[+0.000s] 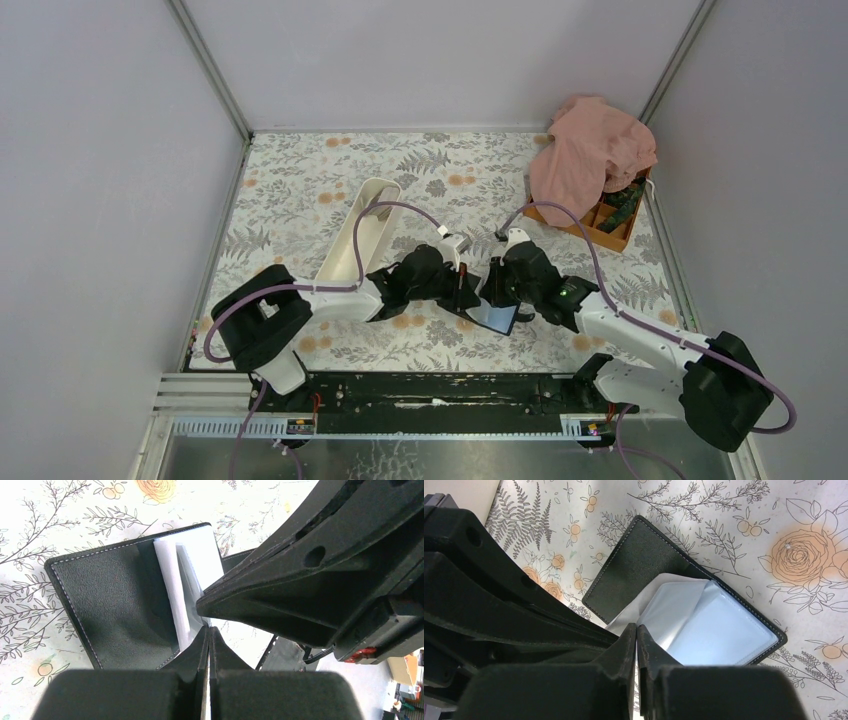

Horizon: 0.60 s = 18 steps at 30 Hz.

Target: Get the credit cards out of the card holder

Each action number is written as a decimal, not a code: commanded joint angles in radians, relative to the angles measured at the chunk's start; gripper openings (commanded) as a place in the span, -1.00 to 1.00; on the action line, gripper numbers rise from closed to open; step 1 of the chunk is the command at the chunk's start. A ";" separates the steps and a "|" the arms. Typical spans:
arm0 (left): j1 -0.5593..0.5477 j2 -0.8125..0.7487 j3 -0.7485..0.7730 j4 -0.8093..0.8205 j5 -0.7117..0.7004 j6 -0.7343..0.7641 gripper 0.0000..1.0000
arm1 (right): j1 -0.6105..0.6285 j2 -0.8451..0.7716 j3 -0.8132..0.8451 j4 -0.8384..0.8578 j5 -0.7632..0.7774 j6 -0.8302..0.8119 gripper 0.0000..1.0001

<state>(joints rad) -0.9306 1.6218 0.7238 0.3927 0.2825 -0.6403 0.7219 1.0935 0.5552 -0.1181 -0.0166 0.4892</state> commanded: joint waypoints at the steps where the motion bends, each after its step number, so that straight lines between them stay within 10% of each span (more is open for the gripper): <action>1: -0.004 -0.020 0.016 0.036 -0.004 0.009 -1.00 | 0.005 -0.025 -0.005 -0.054 0.045 -0.001 -0.98; 18: 0.004 -0.002 -0.020 0.087 0.015 -0.010 -1.00 | 0.004 -0.145 -0.098 -0.041 0.092 0.066 -1.00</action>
<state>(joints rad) -0.9352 1.6218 0.7223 0.4267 0.3008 -0.6521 0.7242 0.9634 0.4828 -0.1181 0.0082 0.5484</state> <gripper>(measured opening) 0.009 0.011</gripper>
